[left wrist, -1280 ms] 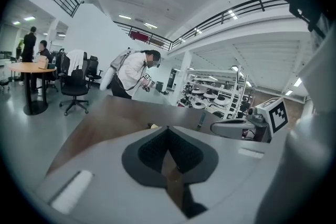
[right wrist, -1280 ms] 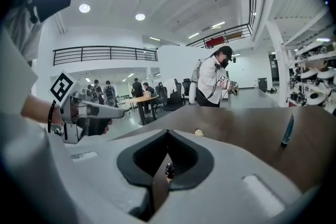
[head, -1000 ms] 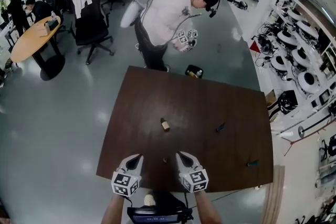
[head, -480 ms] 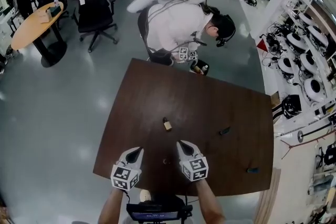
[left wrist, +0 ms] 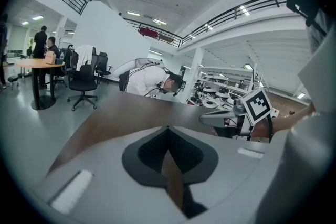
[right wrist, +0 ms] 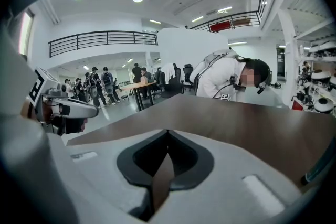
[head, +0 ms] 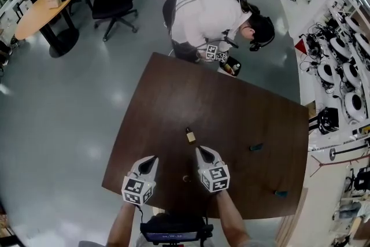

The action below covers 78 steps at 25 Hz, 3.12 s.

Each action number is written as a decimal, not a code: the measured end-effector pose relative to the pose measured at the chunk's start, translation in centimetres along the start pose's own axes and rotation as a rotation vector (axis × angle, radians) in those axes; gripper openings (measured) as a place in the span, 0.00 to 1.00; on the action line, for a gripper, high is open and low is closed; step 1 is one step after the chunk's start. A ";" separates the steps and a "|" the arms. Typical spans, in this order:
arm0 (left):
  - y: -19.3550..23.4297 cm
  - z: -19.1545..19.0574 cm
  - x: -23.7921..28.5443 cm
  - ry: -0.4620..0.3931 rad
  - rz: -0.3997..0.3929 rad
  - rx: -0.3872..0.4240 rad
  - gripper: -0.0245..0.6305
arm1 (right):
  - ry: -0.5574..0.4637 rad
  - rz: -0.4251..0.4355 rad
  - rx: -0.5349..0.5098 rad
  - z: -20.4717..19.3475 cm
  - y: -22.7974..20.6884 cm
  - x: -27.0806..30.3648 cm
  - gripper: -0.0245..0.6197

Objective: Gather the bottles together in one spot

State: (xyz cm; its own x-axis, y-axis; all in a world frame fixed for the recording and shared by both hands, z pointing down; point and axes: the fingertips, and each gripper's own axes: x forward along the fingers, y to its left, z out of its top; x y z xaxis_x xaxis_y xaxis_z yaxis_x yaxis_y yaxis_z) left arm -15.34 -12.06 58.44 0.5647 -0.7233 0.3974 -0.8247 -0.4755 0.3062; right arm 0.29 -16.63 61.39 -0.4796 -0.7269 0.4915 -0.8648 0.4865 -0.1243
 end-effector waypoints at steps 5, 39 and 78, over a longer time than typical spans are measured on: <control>0.9 -0.1 0.8 -0.003 0.019 -0.004 0.04 | 0.021 0.002 -0.018 -0.3 -1.1 2.0 0.04; 3.1 -0.8 2.9 0.021 0.048 -0.077 0.04 | 0.297 0.064 -0.010 -4.2 -2.5 11.5 0.30; 2.2 -1.3 3.2 0.041 0.012 -0.066 0.04 | 0.244 0.003 0.002 -4.0 -3.7 7.8 0.27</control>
State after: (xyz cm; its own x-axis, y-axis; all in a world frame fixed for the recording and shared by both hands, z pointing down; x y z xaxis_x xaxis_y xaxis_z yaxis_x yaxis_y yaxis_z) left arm -15.33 -14.74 61.52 0.5566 -0.7072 0.4360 -0.8283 -0.4316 0.3572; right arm 0.38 -22.19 69.10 -0.4320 -0.5867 0.6850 -0.8640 0.4870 -0.1278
